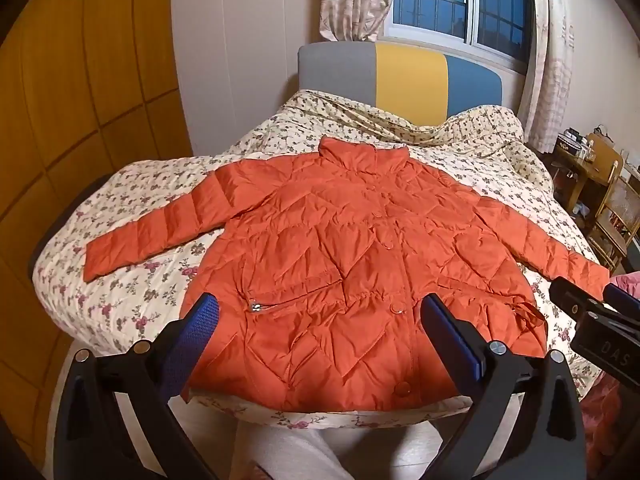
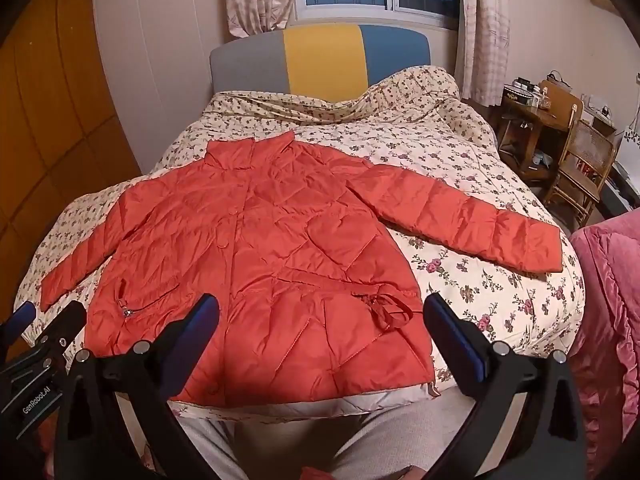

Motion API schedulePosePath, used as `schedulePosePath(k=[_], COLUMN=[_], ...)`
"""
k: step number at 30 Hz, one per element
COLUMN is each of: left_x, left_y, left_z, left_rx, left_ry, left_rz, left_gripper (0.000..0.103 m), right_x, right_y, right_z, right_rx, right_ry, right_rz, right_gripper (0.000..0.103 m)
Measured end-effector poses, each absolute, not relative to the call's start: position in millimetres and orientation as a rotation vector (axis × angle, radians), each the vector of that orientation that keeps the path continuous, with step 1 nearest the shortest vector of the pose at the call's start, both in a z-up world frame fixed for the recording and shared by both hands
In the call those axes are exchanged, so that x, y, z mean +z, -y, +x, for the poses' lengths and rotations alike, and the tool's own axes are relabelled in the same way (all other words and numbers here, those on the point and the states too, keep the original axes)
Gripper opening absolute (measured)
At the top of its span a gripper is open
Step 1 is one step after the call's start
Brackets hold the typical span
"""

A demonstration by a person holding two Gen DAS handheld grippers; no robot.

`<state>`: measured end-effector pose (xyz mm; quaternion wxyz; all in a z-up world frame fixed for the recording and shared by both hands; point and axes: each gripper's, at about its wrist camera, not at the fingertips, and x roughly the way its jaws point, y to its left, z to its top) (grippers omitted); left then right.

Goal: Fold large clothes

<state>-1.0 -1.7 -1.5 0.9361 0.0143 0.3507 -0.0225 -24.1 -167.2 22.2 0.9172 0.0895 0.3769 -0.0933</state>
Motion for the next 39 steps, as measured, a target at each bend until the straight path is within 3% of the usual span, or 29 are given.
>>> schedulePosePath(k=[39], left_x=[-2.2], left_y=[2.9], left_z=[-3.4], left_rx=[-0.068], left_ry=[-0.719], left_rz=[0.018], left_gripper=[0.1], right_x=[15.8], right_y=[168.6], right_z=[-21.2], right_rx=[-0.183], right_ry=[-0.797], right_rz=[0.188], right_gripper=[0.101])
